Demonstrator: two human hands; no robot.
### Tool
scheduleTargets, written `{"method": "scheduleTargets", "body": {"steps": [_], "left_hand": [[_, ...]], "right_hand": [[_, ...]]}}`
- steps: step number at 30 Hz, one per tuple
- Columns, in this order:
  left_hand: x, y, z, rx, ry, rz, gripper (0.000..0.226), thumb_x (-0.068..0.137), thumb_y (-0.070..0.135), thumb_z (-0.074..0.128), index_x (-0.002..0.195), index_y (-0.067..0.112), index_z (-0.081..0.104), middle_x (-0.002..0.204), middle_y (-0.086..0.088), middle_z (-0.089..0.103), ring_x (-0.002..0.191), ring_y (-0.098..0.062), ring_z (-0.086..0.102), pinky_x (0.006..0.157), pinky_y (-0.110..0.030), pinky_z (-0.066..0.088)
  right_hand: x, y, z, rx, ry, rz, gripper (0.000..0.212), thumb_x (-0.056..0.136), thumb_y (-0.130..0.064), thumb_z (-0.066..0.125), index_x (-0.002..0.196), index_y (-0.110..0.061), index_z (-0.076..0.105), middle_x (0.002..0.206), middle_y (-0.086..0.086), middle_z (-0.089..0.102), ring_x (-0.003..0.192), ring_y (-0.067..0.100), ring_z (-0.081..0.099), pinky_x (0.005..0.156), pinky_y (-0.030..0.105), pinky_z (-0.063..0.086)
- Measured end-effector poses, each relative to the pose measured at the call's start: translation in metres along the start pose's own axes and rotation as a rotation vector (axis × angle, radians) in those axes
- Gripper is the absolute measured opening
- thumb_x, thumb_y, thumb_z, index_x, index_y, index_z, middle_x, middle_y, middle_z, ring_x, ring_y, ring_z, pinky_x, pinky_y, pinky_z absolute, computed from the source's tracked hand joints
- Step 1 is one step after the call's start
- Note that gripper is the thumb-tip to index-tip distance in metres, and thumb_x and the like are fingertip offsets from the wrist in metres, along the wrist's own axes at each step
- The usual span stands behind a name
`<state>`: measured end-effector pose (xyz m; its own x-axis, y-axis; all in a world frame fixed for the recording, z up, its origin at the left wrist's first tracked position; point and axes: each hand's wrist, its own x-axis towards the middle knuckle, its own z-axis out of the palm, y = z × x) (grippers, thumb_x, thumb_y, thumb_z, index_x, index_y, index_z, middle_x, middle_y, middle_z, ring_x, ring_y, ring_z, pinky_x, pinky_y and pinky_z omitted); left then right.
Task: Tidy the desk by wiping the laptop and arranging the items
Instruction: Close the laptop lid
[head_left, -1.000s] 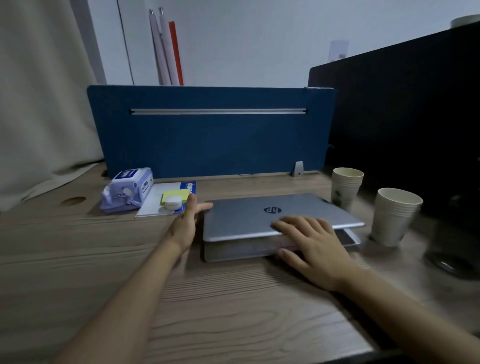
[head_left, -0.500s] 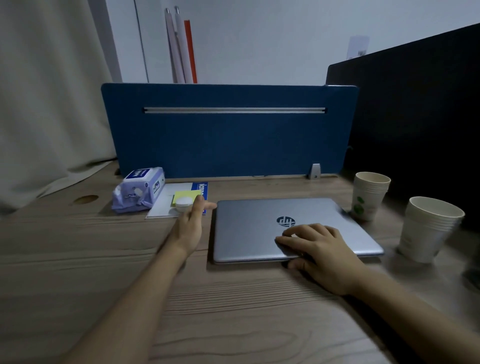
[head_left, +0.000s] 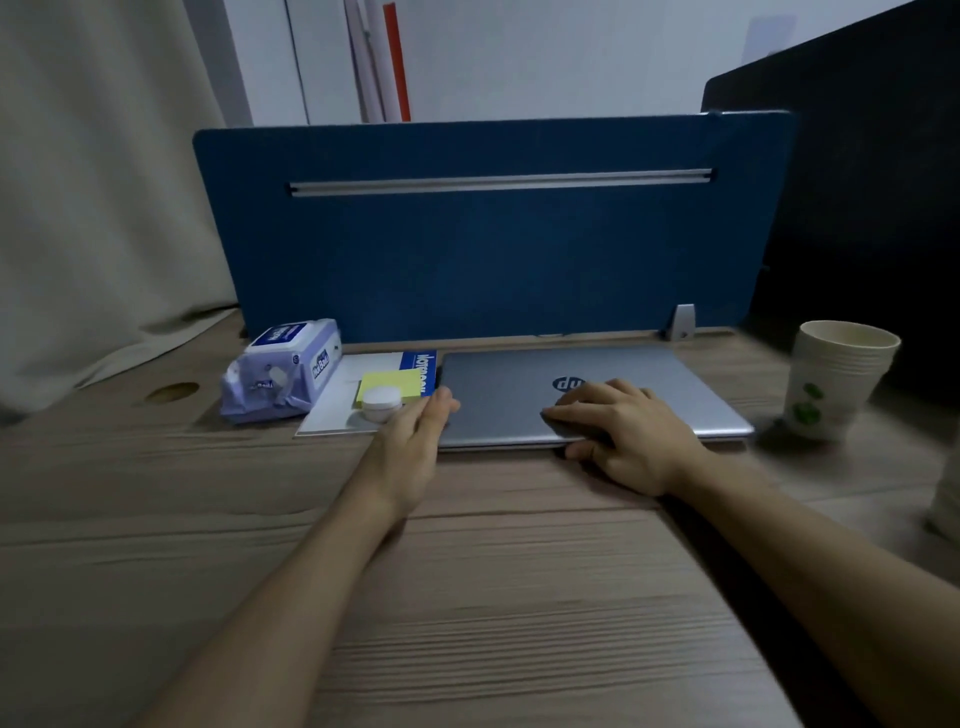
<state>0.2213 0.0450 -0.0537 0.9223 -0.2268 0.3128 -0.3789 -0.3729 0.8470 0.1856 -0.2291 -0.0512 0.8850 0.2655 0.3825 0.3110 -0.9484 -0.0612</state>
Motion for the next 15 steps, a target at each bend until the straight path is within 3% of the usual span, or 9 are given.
{"method": "scheduleTargets", "body": {"steps": [2,5,9,15], "left_hand": [[0.0,-0.001,0.0,0.04,-0.005,0.014,0.06,0.09,0.072,0.026,0.115,0.034,0.065,0.111,0.026,0.061,0.101,0.018,0.051,0.078,-0.001,0.032],[0.0,-0.001,-0.002,0.064,0.017,0.024,0.052,0.085,0.072,0.028,0.095,0.036,0.065,0.099,0.024,0.064,0.094,0.019,0.053,0.077,-0.002,0.036],[0.0,-0.003,0.0,0.076,0.013,0.035,0.067,0.08,0.072,0.03,0.096,0.013,0.059,0.101,-0.006,0.064,0.094,-0.015,0.059,0.082,-0.02,0.043],[-0.001,-0.002,0.0,0.167,0.0,0.051,0.048,0.097,0.052,0.037,0.1,0.011,0.062,0.105,-0.005,0.066,0.09,-0.007,0.055,0.072,-0.001,0.034]], "right_hand": [[0.014,0.007,0.005,0.014,-0.005,-0.005,0.052,0.085,-0.057,0.048,0.135,-0.047,0.048,0.134,-0.019,0.051,0.119,0.017,0.045,0.093,0.038,0.039],[0.034,0.013,0.011,0.032,-0.009,-0.006,0.05,0.086,-0.052,0.054,0.135,-0.046,0.049,0.135,-0.016,0.051,0.12,0.019,0.045,0.096,0.04,0.039],[0.052,0.022,0.014,0.025,-0.006,-0.003,0.05,0.086,-0.049,0.058,0.134,-0.045,0.051,0.134,-0.014,0.052,0.12,0.02,0.045,0.097,0.041,0.04],[0.052,0.024,0.013,0.011,-0.008,0.002,0.053,0.084,-0.061,0.052,0.134,-0.045,0.051,0.135,-0.013,0.052,0.12,0.019,0.046,0.098,0.041,0.04]]}}
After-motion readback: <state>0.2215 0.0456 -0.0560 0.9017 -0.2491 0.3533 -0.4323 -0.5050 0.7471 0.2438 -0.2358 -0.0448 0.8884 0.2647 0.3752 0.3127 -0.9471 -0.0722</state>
